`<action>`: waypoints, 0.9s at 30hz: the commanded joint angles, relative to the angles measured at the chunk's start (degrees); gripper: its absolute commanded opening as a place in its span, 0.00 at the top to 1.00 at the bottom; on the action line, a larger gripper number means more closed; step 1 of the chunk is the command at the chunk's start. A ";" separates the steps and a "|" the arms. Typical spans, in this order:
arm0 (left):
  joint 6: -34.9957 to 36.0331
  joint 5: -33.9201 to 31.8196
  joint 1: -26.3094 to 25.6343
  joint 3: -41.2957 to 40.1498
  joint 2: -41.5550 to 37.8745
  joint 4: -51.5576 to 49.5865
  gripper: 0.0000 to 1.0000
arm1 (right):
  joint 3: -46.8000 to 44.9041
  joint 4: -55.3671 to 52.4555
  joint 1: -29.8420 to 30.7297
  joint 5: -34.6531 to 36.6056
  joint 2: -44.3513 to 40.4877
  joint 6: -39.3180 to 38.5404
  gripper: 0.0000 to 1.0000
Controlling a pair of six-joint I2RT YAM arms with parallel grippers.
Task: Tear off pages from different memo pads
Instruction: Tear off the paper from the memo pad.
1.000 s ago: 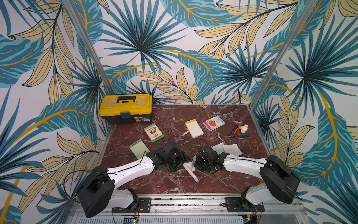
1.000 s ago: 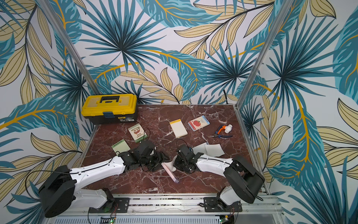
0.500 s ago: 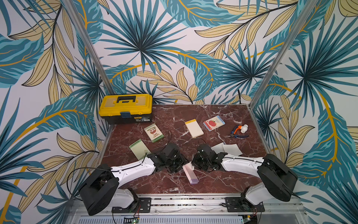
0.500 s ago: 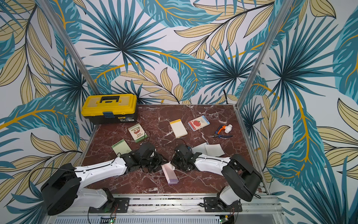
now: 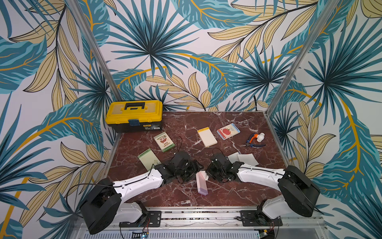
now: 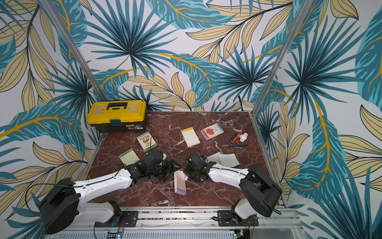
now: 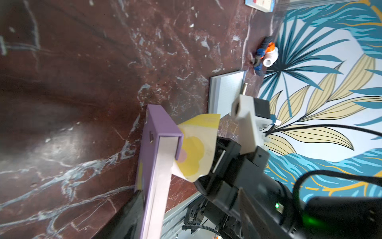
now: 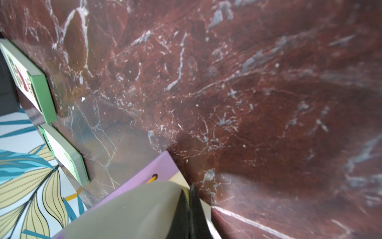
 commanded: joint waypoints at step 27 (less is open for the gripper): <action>6.96 2.38 0.28 -3.66 6.60 17.75 1.00 | 2.97 -0.94 -4.07 -6.93 -3.77 -14.24 1.00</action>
